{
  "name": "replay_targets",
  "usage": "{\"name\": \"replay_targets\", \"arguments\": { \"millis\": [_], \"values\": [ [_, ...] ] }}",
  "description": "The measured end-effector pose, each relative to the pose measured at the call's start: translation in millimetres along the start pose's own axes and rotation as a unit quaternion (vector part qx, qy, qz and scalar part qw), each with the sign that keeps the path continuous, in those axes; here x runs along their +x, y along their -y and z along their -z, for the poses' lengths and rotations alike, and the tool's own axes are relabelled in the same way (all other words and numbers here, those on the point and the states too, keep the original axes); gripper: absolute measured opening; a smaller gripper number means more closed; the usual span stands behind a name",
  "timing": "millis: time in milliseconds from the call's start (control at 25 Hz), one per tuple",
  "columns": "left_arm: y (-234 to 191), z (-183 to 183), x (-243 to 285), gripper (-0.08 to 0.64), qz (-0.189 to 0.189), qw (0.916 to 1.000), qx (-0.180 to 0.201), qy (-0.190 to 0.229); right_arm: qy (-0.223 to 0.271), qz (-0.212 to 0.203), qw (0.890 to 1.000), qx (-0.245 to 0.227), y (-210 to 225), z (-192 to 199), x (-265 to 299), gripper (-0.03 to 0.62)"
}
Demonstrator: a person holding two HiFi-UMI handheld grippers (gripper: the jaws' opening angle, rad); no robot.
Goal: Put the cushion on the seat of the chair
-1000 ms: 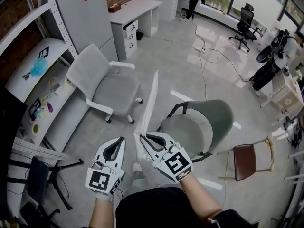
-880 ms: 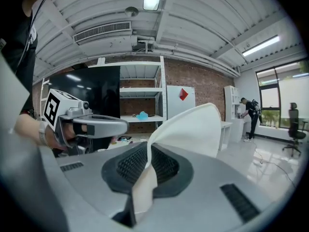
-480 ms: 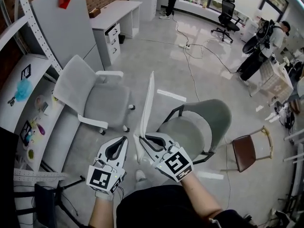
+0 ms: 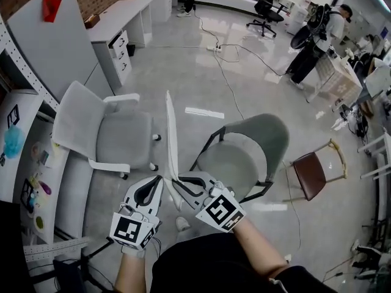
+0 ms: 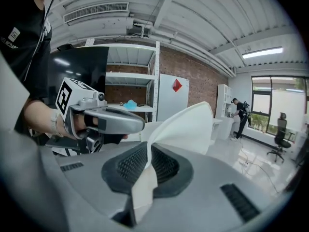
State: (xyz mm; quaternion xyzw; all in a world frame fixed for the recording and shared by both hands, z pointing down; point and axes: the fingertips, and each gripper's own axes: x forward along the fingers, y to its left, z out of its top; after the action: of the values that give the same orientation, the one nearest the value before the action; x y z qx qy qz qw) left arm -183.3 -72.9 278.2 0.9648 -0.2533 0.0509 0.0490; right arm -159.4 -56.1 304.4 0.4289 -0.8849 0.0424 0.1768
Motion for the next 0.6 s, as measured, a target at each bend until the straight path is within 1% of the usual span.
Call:
{"name": "replay_targets", "arguments": {
  "millis": [360,600],
  "values": [
    [21.8,23.2,29.1,0.012,0.041,0.9987,-0.013,-0.027,-0.057,0.01,0.998,0.001,13.3,40.8,-16.8,0.034],
    [37.3,43.7,49.5,0.012,0.056,0.9967,-0.025,-0.054,-0.084,0.008,0.996,0.023,25.2,75.8,-27.3,0.034]
  ]
}}
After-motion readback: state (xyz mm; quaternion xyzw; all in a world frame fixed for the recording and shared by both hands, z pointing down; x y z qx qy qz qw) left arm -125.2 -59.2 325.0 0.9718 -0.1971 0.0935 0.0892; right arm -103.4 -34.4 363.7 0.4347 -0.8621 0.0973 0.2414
